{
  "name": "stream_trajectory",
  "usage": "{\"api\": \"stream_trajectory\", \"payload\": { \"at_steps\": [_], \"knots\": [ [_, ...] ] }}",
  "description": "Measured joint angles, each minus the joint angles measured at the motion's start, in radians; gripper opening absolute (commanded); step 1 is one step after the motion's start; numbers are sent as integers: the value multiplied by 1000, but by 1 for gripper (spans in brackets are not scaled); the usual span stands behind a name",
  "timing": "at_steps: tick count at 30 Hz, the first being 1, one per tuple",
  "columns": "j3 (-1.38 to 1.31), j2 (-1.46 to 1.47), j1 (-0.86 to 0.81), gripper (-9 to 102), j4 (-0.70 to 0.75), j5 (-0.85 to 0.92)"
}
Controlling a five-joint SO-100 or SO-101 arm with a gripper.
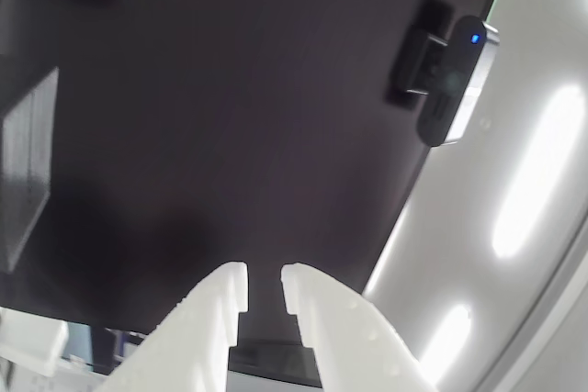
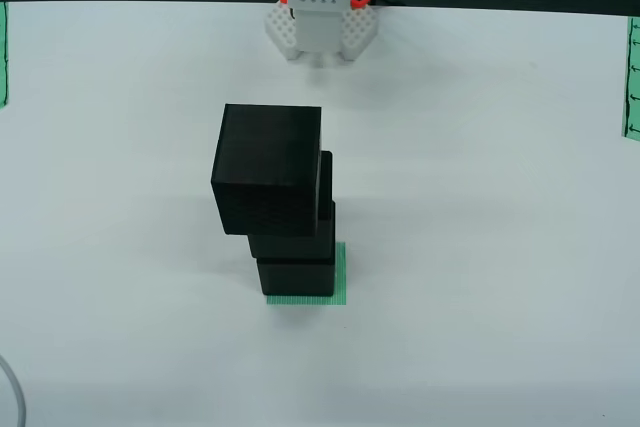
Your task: Stack 3 Blocks on the chosen place.
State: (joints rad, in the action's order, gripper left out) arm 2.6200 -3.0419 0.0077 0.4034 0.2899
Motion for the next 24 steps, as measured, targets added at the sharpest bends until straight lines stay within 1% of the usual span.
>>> {"api": "stream_trajectory", "payload": {
  "at_steps": [2, 5, 11, 18, 24],
  "knots": [
    [0, -17, 0, 1, 54, -63],
    [40, -48, -17, 3, 95, -141],
    [130, -150, 2, 2, 212, -219],
    [270, -236, 9, 0, 245, -304],
    [399, -313, -2, 0, 255, -328]
  ]
}}
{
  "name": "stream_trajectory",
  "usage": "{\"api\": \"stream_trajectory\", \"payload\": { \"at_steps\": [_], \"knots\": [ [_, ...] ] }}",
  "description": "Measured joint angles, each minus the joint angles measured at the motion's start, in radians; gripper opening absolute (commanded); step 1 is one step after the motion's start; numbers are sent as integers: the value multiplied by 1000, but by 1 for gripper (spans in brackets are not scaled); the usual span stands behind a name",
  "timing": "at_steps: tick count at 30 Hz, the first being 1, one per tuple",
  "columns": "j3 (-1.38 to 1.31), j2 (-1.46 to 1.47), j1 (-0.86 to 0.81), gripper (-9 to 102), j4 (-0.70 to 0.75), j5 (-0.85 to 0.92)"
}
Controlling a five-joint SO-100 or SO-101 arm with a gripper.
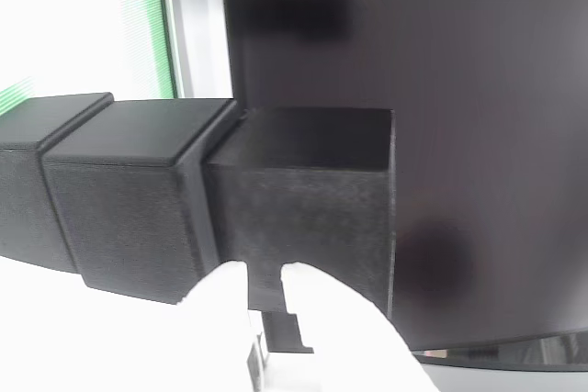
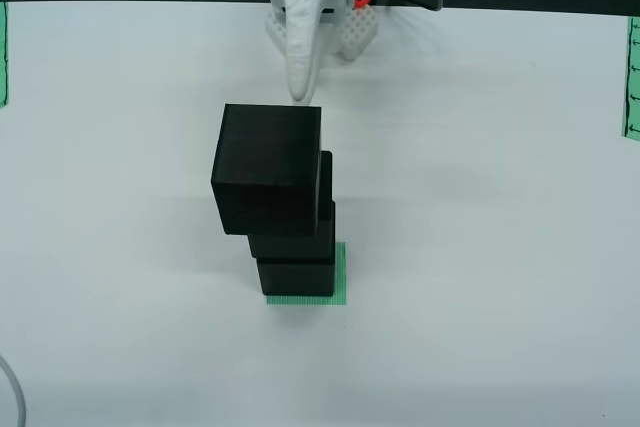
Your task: Stack 3 Blocks on the chosen place.
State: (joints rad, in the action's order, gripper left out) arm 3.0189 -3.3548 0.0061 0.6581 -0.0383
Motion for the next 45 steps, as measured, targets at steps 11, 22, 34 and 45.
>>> {"api": "stream_trajectory", "payload": {
  "at_steps": [11, 22, 34, 45],
  "knots": [
    [86, -66, -3, 0, -3, -31],
    [86, -66, -3, 0, 95, -29],
    [86, -66, -11, 0, 150, -28],
    [86, -66, -11, 0, 150, -28]
  ]
}}
